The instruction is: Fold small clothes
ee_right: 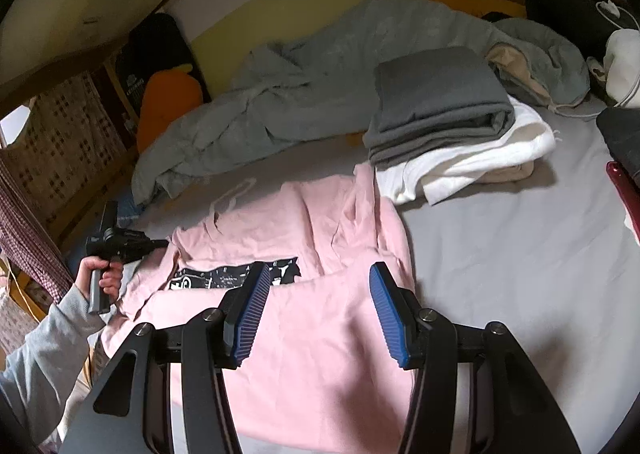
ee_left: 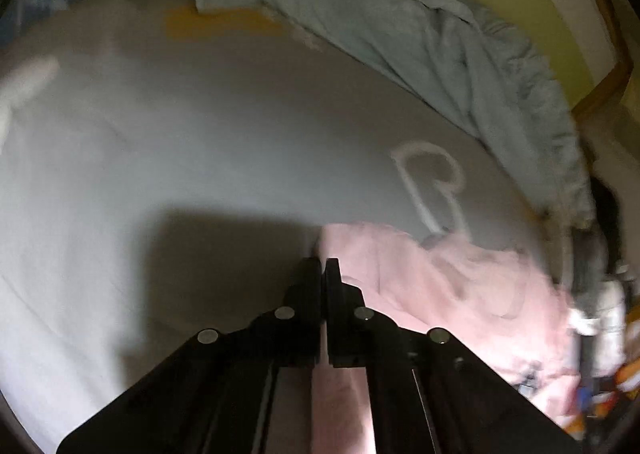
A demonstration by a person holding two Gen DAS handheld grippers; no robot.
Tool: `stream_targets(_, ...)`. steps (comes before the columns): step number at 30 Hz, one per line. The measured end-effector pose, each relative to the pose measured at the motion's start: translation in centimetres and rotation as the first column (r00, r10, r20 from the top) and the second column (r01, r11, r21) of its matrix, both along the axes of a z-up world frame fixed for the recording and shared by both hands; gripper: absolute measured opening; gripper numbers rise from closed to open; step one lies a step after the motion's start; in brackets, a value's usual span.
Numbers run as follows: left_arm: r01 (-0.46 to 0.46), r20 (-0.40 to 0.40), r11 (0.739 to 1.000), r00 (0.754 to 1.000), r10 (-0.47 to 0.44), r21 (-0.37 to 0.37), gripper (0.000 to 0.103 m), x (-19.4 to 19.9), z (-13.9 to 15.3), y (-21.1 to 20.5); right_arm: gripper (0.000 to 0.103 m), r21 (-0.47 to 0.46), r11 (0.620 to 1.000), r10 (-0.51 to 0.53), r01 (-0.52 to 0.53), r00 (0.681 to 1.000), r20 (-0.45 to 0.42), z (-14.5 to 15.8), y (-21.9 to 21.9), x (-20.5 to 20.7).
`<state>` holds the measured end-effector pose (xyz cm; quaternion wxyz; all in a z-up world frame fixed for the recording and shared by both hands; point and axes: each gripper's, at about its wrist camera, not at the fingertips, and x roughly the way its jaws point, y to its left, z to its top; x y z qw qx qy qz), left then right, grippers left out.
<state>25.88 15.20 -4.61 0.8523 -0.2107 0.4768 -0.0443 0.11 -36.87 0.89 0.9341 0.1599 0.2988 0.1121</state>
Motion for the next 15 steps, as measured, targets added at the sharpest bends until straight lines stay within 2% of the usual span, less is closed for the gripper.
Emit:
stream_targets(5,0.068,0.037,0.995,0.997,-0.071,0.078,0.001,0.5,-0.2,-0.6,0.054,-0.003,1.000,-0.012,0.012,1.000,-0.004,-0.2,-0.1,0.2)
stream_targets(10,0.075,0.036,0.991,0.996,-0.080,0.109,0.004,0.9,-0.5,-0.5,0.054,-0.006,1.000,-0.030,0.030,0.999,-0.023,-0.7,-0.3,0.5)
stream_targets(12,0.081,0.054,0.977,0.994,-0.093,0.198,0.005,0.3,0.2,-1.2,0.054,-0.007,0.999,-0.054,0.054,0.998,-0.008,-0.5,-0.6,0.2)
stream_targets(14,0.079,0.068,0.933,0.992,-0.109,0.352,0.026,-0.8,1.2,-2.4,0.053,-0.009,0.996,-0.089,0.089,0.996,0.019,0.0,-1.2,-0.3)
stream_targets(15,0.079,0.088,0.903,0.988,-0.127,0.423,0.042,-1.7,1.9,-3.1,0.053,-0.008,0.994,-0.109,0.110,0.993,0.035,0.3,-1.5,-0.6)
